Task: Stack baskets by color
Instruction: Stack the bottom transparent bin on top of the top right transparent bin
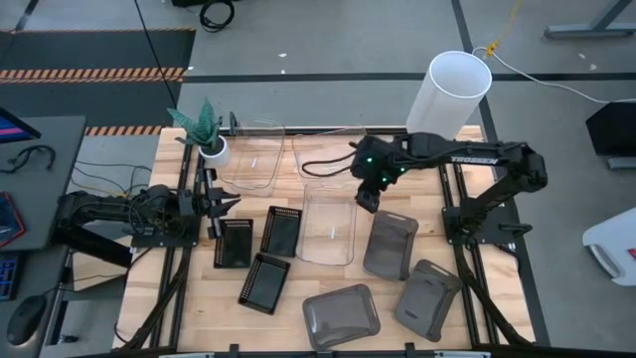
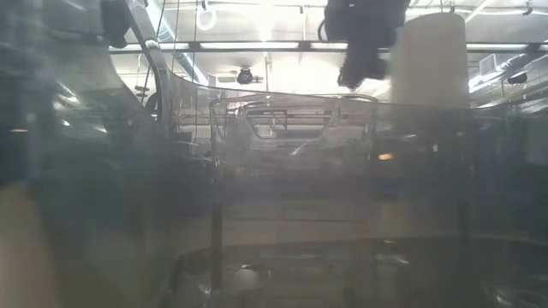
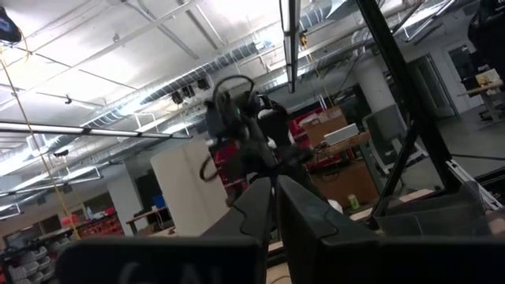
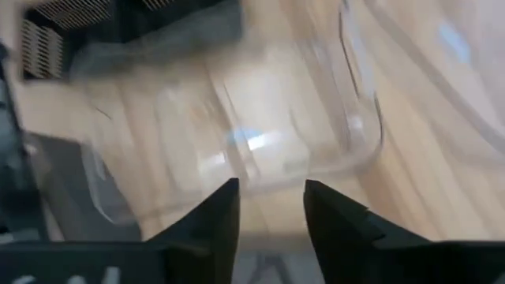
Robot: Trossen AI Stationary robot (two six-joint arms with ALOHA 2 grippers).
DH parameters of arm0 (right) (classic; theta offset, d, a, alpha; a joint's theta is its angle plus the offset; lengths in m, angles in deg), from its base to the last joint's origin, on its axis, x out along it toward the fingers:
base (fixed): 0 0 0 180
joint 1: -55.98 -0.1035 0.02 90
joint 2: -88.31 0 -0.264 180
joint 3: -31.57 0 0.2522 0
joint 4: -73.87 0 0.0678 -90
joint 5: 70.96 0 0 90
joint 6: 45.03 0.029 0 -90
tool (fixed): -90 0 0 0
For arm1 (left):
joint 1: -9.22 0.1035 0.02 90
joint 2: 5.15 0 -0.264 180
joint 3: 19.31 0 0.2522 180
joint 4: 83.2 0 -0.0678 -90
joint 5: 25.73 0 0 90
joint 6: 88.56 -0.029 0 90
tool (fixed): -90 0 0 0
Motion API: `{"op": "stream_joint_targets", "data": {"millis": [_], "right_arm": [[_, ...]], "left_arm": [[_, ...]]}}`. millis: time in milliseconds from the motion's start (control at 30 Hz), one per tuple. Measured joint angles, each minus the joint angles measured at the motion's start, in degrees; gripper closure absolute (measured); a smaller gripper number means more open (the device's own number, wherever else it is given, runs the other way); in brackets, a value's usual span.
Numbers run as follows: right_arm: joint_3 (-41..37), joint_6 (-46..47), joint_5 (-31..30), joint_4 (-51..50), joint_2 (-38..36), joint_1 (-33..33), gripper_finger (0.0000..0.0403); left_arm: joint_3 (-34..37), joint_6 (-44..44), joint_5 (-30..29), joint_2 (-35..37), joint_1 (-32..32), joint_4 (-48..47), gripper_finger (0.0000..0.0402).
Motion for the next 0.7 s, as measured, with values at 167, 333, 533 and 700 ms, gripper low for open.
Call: {"op": "stream_joint_targets", "data": {"millis": [167,333,533,700], "right_arm": [[2.1,3.6,3.4,-7.5,3.6,0.0,0.0234],[7.1,7.4,3.7,-14.9,6.0,-1.2,0.0235],[12.6,10.5,1.3,-17.6,6.3,-2.5,0.0235],[16.2,8.9,-5.9,-17.9,5.7,-2.8,0.0236]], "left_arm": [[0.0,0.0,0.0,0.0,0.0,-0.7,0.0375],[0.0,0.0,0.0,0.0,0.0,-0.7,0.0367],[0.0,0.0,0.0,0.0,0.0,-0.7,0.037],[0.0,0.0,0.0,0.0,0.0,-0.7,0.0373]]}}
